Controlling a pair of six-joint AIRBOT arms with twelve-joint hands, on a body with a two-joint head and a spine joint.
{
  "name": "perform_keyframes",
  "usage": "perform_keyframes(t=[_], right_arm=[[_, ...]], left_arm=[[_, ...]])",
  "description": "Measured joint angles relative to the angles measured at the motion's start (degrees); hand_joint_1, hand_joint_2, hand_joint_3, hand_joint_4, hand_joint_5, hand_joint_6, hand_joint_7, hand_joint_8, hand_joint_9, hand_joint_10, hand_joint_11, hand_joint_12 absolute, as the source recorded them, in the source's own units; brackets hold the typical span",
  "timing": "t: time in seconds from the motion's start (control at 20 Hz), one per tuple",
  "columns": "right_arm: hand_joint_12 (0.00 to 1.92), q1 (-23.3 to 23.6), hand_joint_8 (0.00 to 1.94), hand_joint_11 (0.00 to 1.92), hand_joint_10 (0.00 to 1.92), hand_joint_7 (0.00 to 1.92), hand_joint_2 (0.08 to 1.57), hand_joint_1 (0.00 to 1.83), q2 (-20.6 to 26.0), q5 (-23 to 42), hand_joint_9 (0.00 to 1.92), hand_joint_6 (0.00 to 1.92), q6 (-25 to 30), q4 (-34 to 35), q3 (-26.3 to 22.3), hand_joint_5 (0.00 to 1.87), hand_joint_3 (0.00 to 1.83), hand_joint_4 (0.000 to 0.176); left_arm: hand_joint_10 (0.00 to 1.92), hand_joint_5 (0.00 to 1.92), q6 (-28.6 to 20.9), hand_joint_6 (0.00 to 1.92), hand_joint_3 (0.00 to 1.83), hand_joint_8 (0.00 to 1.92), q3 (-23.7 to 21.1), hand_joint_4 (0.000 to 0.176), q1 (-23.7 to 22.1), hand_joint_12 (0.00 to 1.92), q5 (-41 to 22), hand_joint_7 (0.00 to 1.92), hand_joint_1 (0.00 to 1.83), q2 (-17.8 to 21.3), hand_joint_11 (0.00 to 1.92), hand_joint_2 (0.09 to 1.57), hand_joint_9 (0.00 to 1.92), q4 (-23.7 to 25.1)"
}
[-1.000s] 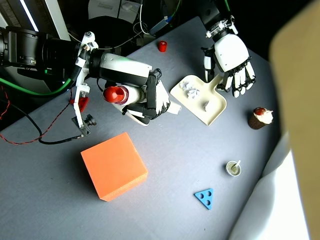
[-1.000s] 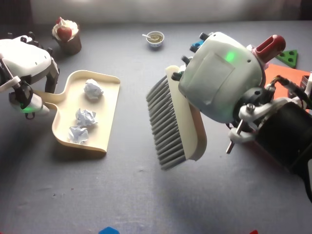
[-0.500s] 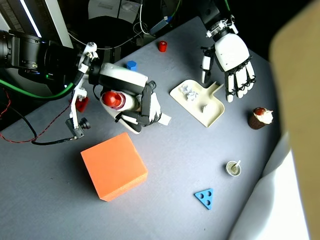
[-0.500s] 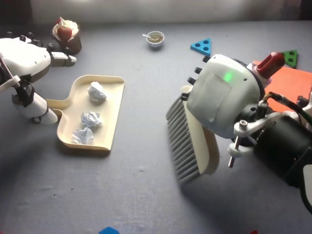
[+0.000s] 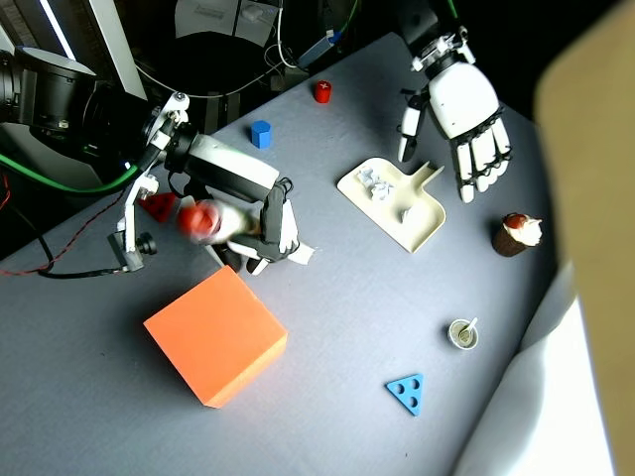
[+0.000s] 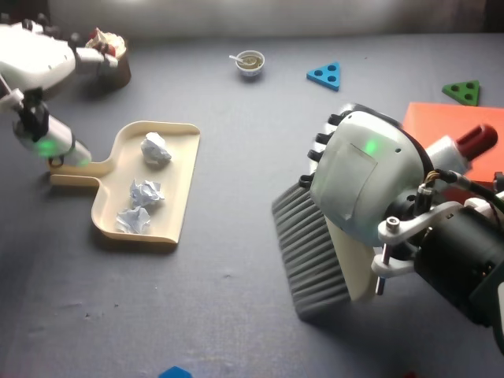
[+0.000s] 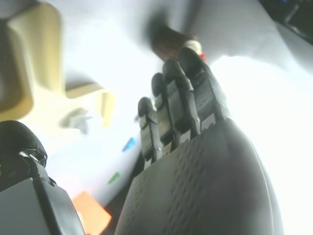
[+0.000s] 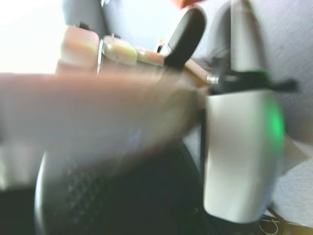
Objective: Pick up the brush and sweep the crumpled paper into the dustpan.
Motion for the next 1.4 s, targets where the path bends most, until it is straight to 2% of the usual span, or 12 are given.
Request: perform_keyframes(t=[0.05,0.1,0.15,0.2,0.25,0.3,0.4,0.7,0.85,1.0,1.15,1.4], right_arm=[[1.65,-0.02,0.82,0.00,1.13,0.29,0.77,0.78,0.20,0.20,0.19,0.63,-0.31,0.00,-0.20,0.29,0.00,0.026],[1.65,0.00,0.82,0.00,1.13,0.29,0.77,0.78,0.37,0.37,0.19,0.63,-0.39,-0.04,-0.44,0.29,0.00,0.026],[1.06,0.00,0.09,0.01,0.22,0.38,0.72,0.70,0.72,0.57,0.35,0.05,-0.48,-0.04,-0.83,0.21,0.00,0.000],[0.71,0.00,0.03,0.00,0.06,0.18,0.72,0.67,0.96,0.68,0.18,0.02,-0.48,0.00,-0.87,0.10,0.00,0.000],[0.41,0.00,0.02,0.00,0.03,0.07,0.73,0.66,1.53,0.74,0.06,0.01,-0.46,0.39,-1.46,0.03,0.00,0.000],[0.41,-0.02,0.02,0.00,0.03,0.07,0.73,0.66,2.16,0.83,0.06,0.01,-0.20,0.63,-1.95,0.03,0.00,0.000],[0.05,0.04,0.00,0.00,0.00,0.05,0.71,0.66,5.09,2.25,0.01,0.00,4.72,-0.09,-3.72,0.04,0.00,0.000],[0.00,0.83,0.00,0.00,0.00,0.00,0.71,0.63,15.08,11.45,0.00,0.00,31.06,-10.36,-8.83,0.00,0.00,0.000],[0.00,0.81,0.00,0.00,0.00,0.00,0.70,0.65,21.55,15.34,0.00,0.00,47.84,-14.32,-12.28,0.00,0.00,0.000],[0.00,-0.76,0.00,0.01,0.00,0.00,0.74,0.65,28.26,16.48,0.00,0.00,64.63,-21.57,-14.03,0.00,0.01,0.000],[0.01,-0.15,0.00,0.02,0.00,0.00,0.74,0.67,30.64,19.39,0.00,0.00,71.87,-23.61,-14.78,0.00,0.01,0.000],[0.05,6.88,0.01,0.11,0.01,0.04,0.72,0.63,37.29,30.05,0.03,0.00,76.19,-25.79,-18.58,0.00,0.00,0.000]], left_arm=[[0.00,0.29,0.17,0.01,0.01,0.00,0.00,0.126,-0.83,0.53,0.83,0.37,0.89,0.00,0.09,0.87,0.31,-0.04],[0.00,0.29,0.24,0.01,0.01,0.00,-0.24,0.126,-1.38,0.53,1.46,0.37,0.89,0.13,0.09,0.87,0.31,-0.07],[0.01,0.30,0.26,0.01,0.00,0.01,-0.96,0.132,-2.14,0.53,2.49,0.38,0.89,0.72,0.10,0.87,0.34,-0.04],[0.01,0.30,0.31,0.01,0.00,0.01,-1.38,0.130,-2.84,0.53,2.99,0.38,0.88,1.07,0.09,0.87,0.34,-0.09],[0.01,0.31,0.28,0.01,0.00,0.01,-2.03,0.126,-3.85,0.53,3.67,0.39,0.88,1.70,0.10,0.87,0.34,-0.07],[0.01,0.31,0.31,0.01,0.00,0.01,-2.38,0.126,-4.52,0.53,3.80,0.39,0.88,2.05,0.10,0.87,0.34,-0.09],[0.00,0.29,2.95,0.00,0.01,0.00,-3.96,0.124,-7.34,0.52,4.35,0.38,0.86,3.48,0.09,0.89,0.32,-2.16],[0.00,0.33,4.83,0.00,0.01,0.00,-8.02,0.122,-9.09,0.47,5.95,0.39,0.84,4.90,0.14,0.89,0.35,-4.52],[0.01,0.31,4.87,0.00,0.01,0.00,-9.44,0.128,-9.11,0.47,6.32,0.39,0.82,6.14,0.15,0.89,0.35,-4.59],[0.00,0.32,5.11,0.01,0.00,0.00,-10.38,0.119,-9.94,0.46,6.69,0.40,0.85,7.32,0.15,0.88,0.35,-4.57],[0.00,0.30,5.29,0.00,0.00,0.00,-10.49,0.123,-11.06,0.45,7.74,0.40,0.82,8.35,0.15,0.89,0.35,-4.50],[0.01,0.31,8.83,0.00,0.00,0.00,-10.43,0.088,-15.69,0.46,9.86,0.42,0.72,9.51,0.28,0.85,0.47,-5.14]])
